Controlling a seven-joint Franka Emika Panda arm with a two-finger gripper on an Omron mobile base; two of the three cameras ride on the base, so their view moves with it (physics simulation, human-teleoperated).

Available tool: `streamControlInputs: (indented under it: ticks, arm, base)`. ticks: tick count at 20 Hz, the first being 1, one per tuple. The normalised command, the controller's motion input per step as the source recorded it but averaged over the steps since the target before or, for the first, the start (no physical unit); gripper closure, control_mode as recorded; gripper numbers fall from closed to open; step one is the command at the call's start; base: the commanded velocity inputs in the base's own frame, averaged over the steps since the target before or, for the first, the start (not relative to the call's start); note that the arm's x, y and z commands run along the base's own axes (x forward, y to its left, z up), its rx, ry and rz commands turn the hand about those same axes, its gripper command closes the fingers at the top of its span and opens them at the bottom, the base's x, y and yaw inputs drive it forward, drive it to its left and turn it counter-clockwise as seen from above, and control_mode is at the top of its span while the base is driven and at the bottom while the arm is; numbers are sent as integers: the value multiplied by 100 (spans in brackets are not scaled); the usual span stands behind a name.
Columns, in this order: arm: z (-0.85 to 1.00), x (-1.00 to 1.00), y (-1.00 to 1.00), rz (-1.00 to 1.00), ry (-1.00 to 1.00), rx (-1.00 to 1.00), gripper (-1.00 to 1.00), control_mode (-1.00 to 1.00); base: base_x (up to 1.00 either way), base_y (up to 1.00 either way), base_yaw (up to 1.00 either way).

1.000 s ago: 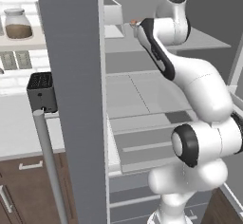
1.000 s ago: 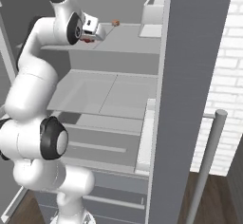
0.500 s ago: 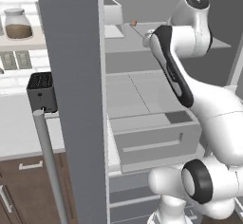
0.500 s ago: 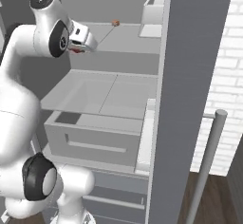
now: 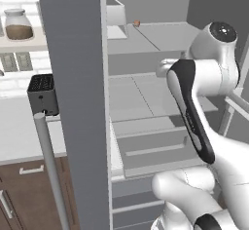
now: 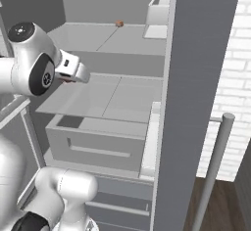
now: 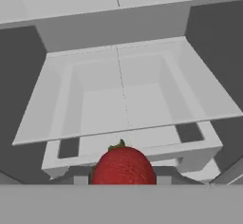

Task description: Take the strawberry from the fridge and place it on top of the pancake, located on the dining counter.

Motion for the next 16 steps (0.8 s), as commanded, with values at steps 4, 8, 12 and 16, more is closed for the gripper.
streamControlInputs:
  ticks: [4, 8, 12, 16]
  arm:
    - [-40, -100, 0, 0, 12, -2, 100, -100]
    - [-45, -86, 0, 0, 17, -2, 100, -100]
    - [-48, -57, 0, 0, 13, 0, 100, -100]
    - [-56, -31, 0, 0, 16, -2, 100, -100]
  base:
    - [0, 0, 0]
    - [0, 0, 0]
    - [0, 0, 0]
    - [0, 0, 0]
